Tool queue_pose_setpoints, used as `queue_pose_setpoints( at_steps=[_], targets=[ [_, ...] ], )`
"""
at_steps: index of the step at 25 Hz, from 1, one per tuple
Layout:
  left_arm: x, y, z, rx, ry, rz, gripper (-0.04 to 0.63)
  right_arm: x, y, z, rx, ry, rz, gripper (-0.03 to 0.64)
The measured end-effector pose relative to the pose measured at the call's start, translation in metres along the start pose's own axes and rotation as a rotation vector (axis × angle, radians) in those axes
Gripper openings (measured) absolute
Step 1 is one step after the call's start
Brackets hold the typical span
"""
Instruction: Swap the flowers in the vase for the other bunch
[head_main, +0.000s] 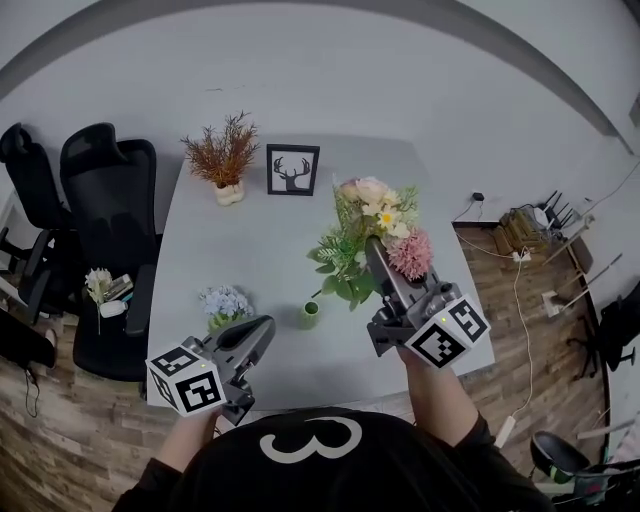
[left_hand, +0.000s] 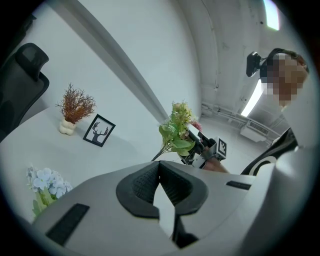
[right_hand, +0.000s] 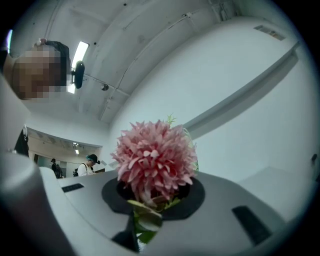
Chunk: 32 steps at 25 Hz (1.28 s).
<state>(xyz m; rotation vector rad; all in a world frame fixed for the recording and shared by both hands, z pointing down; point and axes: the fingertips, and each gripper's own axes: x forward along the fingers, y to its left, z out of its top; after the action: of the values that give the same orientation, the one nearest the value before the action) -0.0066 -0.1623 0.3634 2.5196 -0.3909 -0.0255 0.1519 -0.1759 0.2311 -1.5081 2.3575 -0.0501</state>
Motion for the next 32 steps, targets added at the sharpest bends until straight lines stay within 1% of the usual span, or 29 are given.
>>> queue_pose_setpoints(
  at_steps=[3, 8, 11, 16, 18, 20, 23, 32],
  targets=[
    [0.008, -0.004, 0.002, 0.004, -0.003, -0.014, 0.011, -0.010, -0.002, 0.016, -0.023, -0.018, -0.004, 0.081],
    [0.029, -0.015, 0.003, -0.002, 0.010, -0.030, 0.011, -0.030, -0.021, 0.030, -0.052, 0.016, -0.033, 0.081],
    [0.047, -0.018, 0.003, -0.002, 0.018, -0.052, 0.011, -0.042, -0.038, 0.032, -0.033, 0.041, -0.051, 0.081],
    [0.071, -0.020, -0.005, -0.026, 0.039, -0.058, 0.011, -0.057, -0.066, 0.019, 0.003, 0.118, -0.074, 0.082],
    [0.076, -0.021, -0.009, -0.034, 0.047, -0.054, 0.011, -0.063, -0.075, 0.011, 0.023, 0.159, -0.079, 0.083],
    [0.078, -0.021, -0.013, -0.041, 0.057, -0.045, 0.011, -0.067, -0.082, -0.002, 0.043, 0.222, -0.084, 0.083],
    [0.078, -0.017, -0.018, -0.056, 0.064, -0.024, 0.011, -0.069, -0.092, -0.026, 0.076, 0.317, -0.091, 0.083],
    [0.079, 0.000, -0.022, -0.084, 0.075, 0.038, 0.011, -0.072, -0.126, -0.108, 0.179, 0.532, -0.125, 0.081]
  ],
)
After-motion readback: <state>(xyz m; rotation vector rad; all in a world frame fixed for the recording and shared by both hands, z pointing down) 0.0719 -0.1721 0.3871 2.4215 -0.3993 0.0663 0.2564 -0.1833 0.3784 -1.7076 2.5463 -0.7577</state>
